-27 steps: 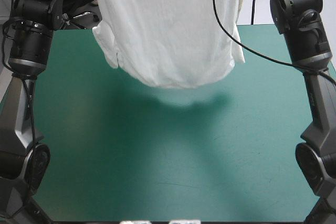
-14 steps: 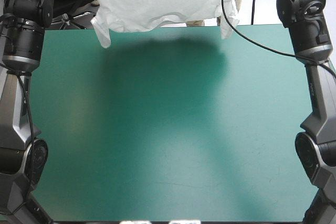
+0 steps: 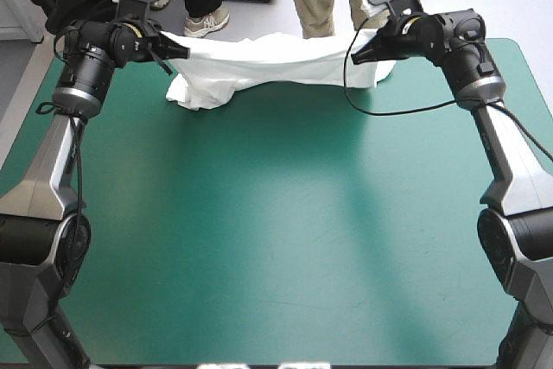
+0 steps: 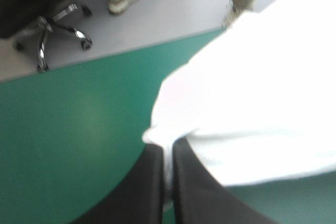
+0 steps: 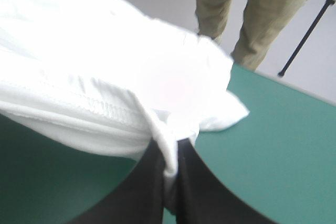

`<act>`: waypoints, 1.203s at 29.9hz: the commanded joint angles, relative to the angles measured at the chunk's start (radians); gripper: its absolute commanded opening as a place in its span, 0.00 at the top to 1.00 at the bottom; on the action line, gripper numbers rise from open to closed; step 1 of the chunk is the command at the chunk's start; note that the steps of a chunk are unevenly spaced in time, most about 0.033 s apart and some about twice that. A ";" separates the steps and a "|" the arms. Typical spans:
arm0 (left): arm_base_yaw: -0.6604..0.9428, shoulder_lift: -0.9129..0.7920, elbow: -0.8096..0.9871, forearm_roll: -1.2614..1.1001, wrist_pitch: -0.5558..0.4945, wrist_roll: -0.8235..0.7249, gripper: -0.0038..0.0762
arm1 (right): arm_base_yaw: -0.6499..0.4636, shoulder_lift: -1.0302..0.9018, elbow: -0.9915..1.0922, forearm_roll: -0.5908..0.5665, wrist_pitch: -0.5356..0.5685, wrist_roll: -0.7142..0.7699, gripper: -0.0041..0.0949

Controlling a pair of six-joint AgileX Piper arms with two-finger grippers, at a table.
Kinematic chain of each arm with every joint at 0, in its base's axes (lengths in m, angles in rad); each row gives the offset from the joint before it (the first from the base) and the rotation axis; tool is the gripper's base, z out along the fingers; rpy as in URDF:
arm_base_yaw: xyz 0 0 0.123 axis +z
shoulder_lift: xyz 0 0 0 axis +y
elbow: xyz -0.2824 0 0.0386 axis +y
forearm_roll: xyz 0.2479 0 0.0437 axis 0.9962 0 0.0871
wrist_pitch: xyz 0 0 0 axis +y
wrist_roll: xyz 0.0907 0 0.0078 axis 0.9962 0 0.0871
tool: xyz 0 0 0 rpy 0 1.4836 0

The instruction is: Fold the cloth

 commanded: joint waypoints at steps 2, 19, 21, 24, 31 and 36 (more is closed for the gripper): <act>0.002 -0.085 0.113 -0.084 0.019 -0.008 0.97 | -0.008 -0.107 0.102 0.020 0.058 -0.014 0.98; 0.002 -0.551 0.873 -0.263 0.048 0.127 0.97 | -0.008 -0.497 0.827 0.131 0.163 -0.060 0.98; 0.002 -0.613 0.949 -0.279 0.058 0.121 0.97 | -0.008 -0.555 0.905 0.133 0.174 -0.058 0.98; 0.002 -0.686 1.039 -0.290 0.114 0.121 0.97 | -0.008 -0.637 0.997 0.160 0.197 -0.056 0.98; 0.002 -0.828 1.193 -0.301 0.237 0.123 0.97 | -0.008 -0.786 1.198 0.233 0.245 -0.051 0.97; 0.002 -0.917 1.274 -0.339 0.253 0.121 0.97 | -0.008 -0.851 1.325 0.235 0.232 -0.022 0.97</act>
